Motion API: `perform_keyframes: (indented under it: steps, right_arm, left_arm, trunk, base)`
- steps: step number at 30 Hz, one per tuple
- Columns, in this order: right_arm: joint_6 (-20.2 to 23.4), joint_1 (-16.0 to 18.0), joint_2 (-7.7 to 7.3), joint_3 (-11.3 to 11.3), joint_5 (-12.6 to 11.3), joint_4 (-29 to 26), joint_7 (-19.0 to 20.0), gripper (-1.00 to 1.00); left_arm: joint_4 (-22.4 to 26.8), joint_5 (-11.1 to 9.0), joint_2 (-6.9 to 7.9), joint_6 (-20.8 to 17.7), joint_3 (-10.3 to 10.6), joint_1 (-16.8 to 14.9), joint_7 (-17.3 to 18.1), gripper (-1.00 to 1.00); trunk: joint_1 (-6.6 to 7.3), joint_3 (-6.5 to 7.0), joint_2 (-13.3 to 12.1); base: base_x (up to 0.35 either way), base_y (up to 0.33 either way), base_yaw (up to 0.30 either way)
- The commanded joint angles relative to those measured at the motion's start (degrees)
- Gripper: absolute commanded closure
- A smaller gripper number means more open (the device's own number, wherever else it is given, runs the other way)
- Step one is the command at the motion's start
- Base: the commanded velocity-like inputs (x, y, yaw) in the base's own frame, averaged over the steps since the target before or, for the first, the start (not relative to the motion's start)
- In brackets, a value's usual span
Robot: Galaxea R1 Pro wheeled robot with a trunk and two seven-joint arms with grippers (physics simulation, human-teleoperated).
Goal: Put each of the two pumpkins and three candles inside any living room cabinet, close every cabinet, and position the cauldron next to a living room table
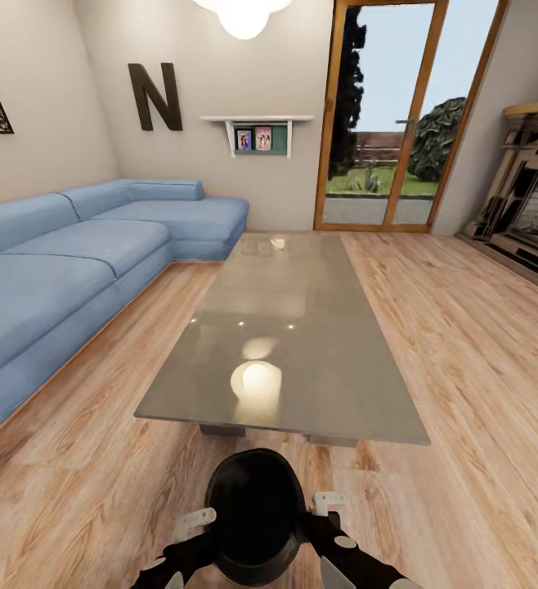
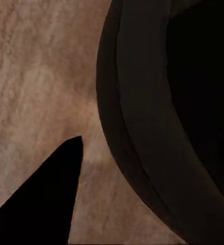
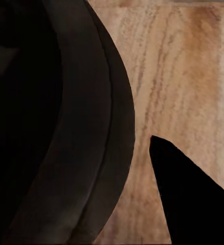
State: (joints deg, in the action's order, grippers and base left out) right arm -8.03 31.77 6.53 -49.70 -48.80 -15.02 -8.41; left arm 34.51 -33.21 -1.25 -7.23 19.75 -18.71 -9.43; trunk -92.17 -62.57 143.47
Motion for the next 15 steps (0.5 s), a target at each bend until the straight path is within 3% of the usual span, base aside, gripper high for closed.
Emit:
perform_keyframes:
  steps: [1,15]
  right_arm:
    - [-0.23,0.05,0.03,-0.49,-0.51,-0.01,-0.29,-1.0]
    - [-0.23,0.04,-0.03,-0.49,-0.6,-0.01,-0.27,-1.0]
  left_arm:
    - [0.12,-0.54,0.03,-0.16,0.3,-0.01,-0.63,-1.0]
    - [0.2,-0.64,0.04,-0.15,0.03,-0.01,-0.41,-1.0]
  trunk:
    - [0.01,-0.05,0.02]
    - [0.01,-0.05,0.02]
  base:
    - [0.0,0.0,0.0]
    - [0.0,0.0,0.0]
